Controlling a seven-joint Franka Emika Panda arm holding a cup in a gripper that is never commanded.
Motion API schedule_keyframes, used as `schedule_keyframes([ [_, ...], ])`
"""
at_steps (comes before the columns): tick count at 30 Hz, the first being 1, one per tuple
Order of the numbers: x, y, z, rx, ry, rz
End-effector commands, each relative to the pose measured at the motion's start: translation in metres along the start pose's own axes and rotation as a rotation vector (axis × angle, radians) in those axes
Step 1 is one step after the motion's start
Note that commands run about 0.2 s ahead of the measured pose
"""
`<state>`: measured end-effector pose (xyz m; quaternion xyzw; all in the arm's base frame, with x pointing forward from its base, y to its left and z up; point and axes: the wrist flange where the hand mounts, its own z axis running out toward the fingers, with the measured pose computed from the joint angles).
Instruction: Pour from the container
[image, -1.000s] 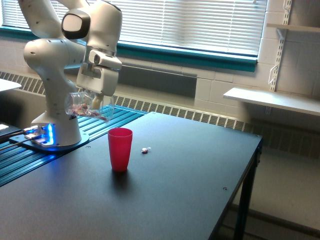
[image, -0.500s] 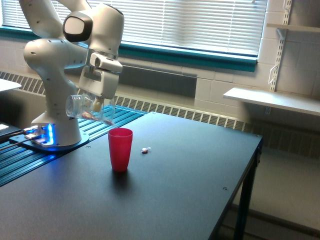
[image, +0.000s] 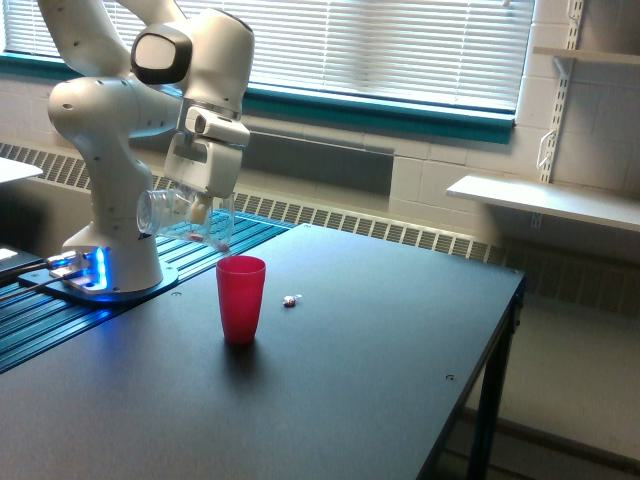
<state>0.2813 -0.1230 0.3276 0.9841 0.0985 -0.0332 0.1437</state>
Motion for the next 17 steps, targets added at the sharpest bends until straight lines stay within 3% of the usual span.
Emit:
schedule_keyframes([
  [1,0.0007,-0.0125,0.0052,0.014,-0.004,0.022],
  [13,0.0036,-0.0146,0.0035,0.014,0.07,0.031],
  [17,0.004,-0.0155,0.003,0.015,0.075,0.04],
])
